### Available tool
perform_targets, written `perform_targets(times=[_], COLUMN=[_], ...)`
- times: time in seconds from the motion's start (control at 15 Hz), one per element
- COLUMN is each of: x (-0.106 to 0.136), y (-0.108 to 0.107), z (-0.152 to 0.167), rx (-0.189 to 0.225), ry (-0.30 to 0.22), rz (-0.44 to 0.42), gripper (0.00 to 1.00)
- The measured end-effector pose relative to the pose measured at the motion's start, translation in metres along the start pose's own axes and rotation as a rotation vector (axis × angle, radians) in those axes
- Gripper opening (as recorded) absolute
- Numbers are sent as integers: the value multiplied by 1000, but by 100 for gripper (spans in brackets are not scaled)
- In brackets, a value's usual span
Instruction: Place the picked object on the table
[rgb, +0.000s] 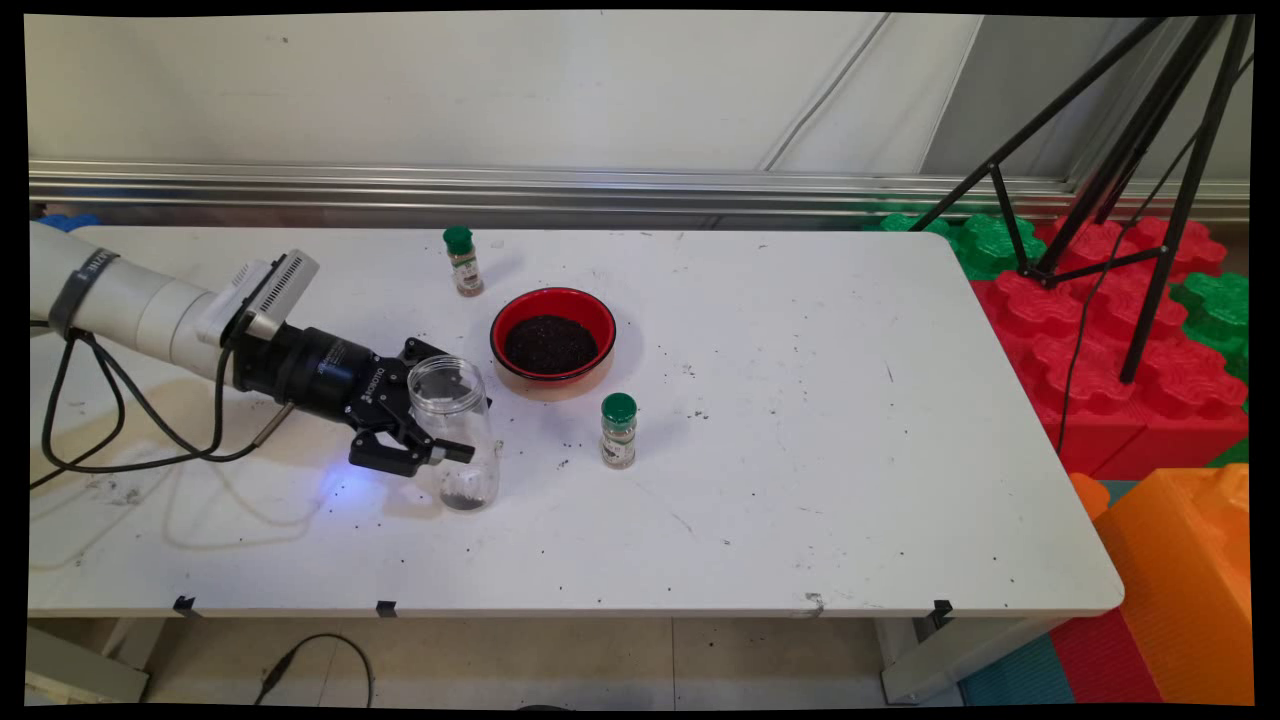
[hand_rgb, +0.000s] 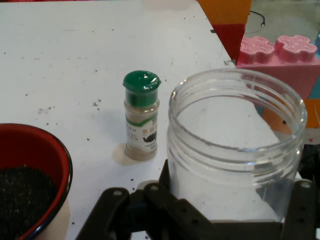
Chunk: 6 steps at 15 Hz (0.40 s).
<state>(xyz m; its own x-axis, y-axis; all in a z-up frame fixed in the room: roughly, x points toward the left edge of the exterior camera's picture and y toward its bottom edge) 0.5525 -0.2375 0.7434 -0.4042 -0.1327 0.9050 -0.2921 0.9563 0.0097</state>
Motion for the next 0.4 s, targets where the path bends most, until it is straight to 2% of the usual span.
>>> perform_targets(times=[0.2,0.27,0.4], x=[-2,-3,-4], y=[0,0,1], z=[0,0,-1], rx=[1,1,1], ry=[-5,-6,-8], rz=[3,4,6], gripper=[0,100,100])
